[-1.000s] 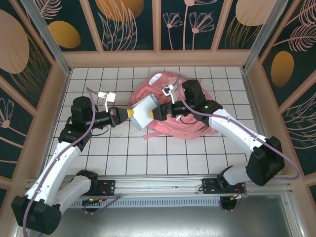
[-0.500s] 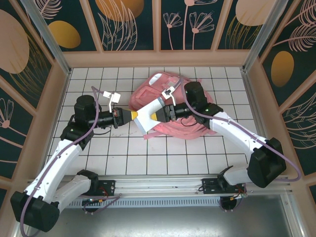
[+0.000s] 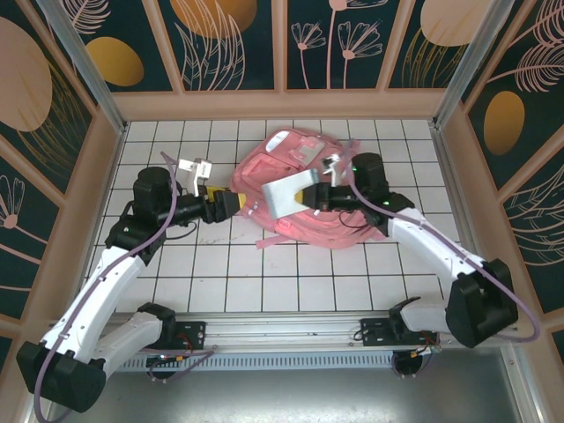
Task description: Pack books, pencil case, and school supplies into a backpack
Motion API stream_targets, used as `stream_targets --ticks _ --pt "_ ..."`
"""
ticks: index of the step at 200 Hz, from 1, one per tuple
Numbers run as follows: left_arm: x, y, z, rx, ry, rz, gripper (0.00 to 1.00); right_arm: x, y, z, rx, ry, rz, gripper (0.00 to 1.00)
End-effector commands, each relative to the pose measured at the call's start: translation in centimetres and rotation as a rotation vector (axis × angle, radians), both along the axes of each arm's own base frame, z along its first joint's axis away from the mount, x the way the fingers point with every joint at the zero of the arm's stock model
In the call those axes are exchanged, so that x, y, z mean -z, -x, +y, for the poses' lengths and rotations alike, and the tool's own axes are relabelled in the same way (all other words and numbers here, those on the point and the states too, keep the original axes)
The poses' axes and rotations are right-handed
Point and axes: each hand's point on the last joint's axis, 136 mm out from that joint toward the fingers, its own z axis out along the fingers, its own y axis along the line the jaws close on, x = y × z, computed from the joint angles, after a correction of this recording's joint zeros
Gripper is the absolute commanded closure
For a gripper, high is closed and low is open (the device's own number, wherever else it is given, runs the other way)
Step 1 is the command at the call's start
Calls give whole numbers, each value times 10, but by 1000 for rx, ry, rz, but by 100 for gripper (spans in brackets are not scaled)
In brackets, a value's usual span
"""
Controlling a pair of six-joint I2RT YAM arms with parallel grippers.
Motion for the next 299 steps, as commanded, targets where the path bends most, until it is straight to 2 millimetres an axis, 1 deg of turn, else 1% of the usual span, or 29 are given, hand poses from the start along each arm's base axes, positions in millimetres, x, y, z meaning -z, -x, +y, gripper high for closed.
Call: stream_targets --ticks 1,5,7,9,27,39,46,47,50,58,75,82,97,102,104,107,113,117,137,150,169,183,207,235,254,273,293,295,299 --pt "1 -25 13 -121 -98 -13 21 -13 -25 -53 328 80 -70 100" --pt "7 -27 11 -116 -106 8 22 -14 -27 -63 384 107 -76 100" --pt "-1 -29 10 -114 -101 -7 22 -15 -27 -67 408 115 -80 100" --pt "-2 -31 8 -109 -104 -5 23 -15 -28 -73 437 127 -85 100" --pt "5 -49 -2 -137 -197 6 27 -27 -27 -122 670 187 -104 100" --pt "8 -59 -16 -139 -246 5 27 -36 -23 -153 806 214 -110 100" --pt "11 -65 -28 -126 -265 12 27 -42 -19 -169 876 231 -118 100" --pt "12 -65 -30 -123 -267 13 27 -46 -18 -172 890 227 -129 100" --pt "14 -67 -35 -115 -273 19 27 -44 -17 -179 922 246 -121 100" --pt "17 -72 -52 -89 -286 23 26 -50 -10 -196 1000 267 -131 100" --pt "29 -87 -83 -74 -323 35 23 -62 2 -217 1085 286 -168 100" --pt "32 -94 -95 -71 -338 35 22 -67 7 -221 1098 280 -186 100" --pt "48 -104 -125 -41 -382 45 21 -74 15 -228 1120 269 -217 100" --pt "49 -108 -136 -27 -385 43 21 -75 18 -229 1122 270 -225 100" --pt "49 -108 -140 -20 -384 42 21 -75 18 -230 1125 272 -226 100" --pt "57 -111 -148 -9 -396 52 21 -75 19 -231 1129 276 -228 100" --pt "60 -113 -161 7 -400 55 21 -76 22 -234 1140 279 -231 100" --pt "66 -115 -168 18 -407 66 21 -77 24 -236 1146 281 -233 100" --pt "74 -122 -209 76 -402 75 23 -77 31 -245 1180 296 -243 100" --pt "79 -124 -229 102 -406 81 25 -76 35 -249 1197 305 -246 100" --pt "96 -124 -254 138 -424 101 28 -74 39 -254 1212 316 -253 100" --pt "111 -124 -263 150 -440 120 32 -76 42 -255 1213 318 -269 100" --pt "127 -113 -277 193 -452 133 40 -72 42 -257 1211 340 -281 100" --pt "143 -104 -283 216 -475 153 51 -60 40 -257 1207 365 -267 100" --pt "153 -99 -282 226 -491 167 59 -59 39 -255 1198 359 -269 100" --pt "157 -97 -282 234 -490 176 75 -62 39 -255 1197 356 -279 100" --pt "153 -99 -282 228 -492 163 98 -65 39 -255 1197 353 -289 100" --pt "152 -99 -282 227 -493 159 100 -66 39 -255 1197 352 -291 100" --pt "150 -100 -281 223 -494 154 100 -66 39 -255 1197 353 -289 100"
